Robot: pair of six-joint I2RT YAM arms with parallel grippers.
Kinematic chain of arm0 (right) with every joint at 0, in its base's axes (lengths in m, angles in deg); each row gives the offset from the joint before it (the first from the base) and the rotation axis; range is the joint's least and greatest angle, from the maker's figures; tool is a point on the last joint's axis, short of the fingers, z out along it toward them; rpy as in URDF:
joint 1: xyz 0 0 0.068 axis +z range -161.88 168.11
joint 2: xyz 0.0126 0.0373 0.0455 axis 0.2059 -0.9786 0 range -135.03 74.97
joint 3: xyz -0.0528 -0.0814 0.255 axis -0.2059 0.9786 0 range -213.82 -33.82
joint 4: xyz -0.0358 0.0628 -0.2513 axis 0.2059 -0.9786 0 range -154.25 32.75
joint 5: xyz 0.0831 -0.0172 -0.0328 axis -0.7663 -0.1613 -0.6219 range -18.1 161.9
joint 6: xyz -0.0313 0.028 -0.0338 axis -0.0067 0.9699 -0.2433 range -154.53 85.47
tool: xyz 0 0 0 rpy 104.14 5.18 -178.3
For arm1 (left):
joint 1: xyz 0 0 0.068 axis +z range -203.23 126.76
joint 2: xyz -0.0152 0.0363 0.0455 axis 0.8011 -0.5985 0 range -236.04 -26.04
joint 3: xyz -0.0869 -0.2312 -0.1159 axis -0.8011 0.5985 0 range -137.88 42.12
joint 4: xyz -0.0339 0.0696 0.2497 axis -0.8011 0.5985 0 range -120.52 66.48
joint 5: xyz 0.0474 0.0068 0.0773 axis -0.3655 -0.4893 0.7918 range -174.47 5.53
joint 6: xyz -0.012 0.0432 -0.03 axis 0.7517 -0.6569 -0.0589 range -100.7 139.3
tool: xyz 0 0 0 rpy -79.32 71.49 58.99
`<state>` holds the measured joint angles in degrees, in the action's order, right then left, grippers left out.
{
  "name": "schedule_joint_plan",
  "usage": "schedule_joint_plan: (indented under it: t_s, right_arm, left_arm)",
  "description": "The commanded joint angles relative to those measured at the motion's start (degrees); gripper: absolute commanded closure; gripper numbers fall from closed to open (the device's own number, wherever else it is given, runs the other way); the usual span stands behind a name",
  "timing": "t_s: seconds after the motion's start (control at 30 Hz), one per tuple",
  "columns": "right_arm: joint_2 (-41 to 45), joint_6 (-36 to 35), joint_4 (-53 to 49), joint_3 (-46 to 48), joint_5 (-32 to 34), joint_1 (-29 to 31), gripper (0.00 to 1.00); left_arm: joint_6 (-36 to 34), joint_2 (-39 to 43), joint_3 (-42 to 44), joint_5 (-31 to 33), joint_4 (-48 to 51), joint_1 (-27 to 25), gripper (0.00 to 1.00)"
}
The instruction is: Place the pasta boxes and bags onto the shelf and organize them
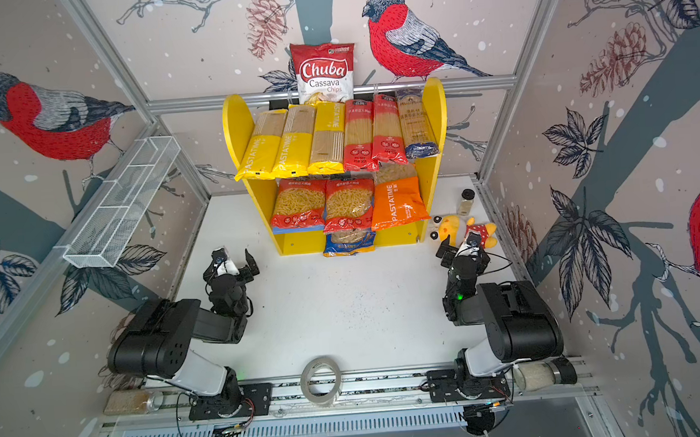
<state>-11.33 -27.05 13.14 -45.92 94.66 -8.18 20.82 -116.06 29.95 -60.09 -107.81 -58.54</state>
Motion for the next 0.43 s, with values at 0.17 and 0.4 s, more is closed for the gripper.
schedule_joint_plan:
  t_s: [0.17,0.4]
  right_arm:
    - [0.13,-0.37,0.63,-0.29,0.83,0.07,0.01]
    - [0.17,-0.37,0.71,-0.32,0.80,0.09,0.01]
  left_arm:
    - [-1.48,0.13,0.52,-3.00,-2.32,0.11,0.01]
    - [-1.52,0.21,0.65,-4.55,-2.36,0.47,0.01]
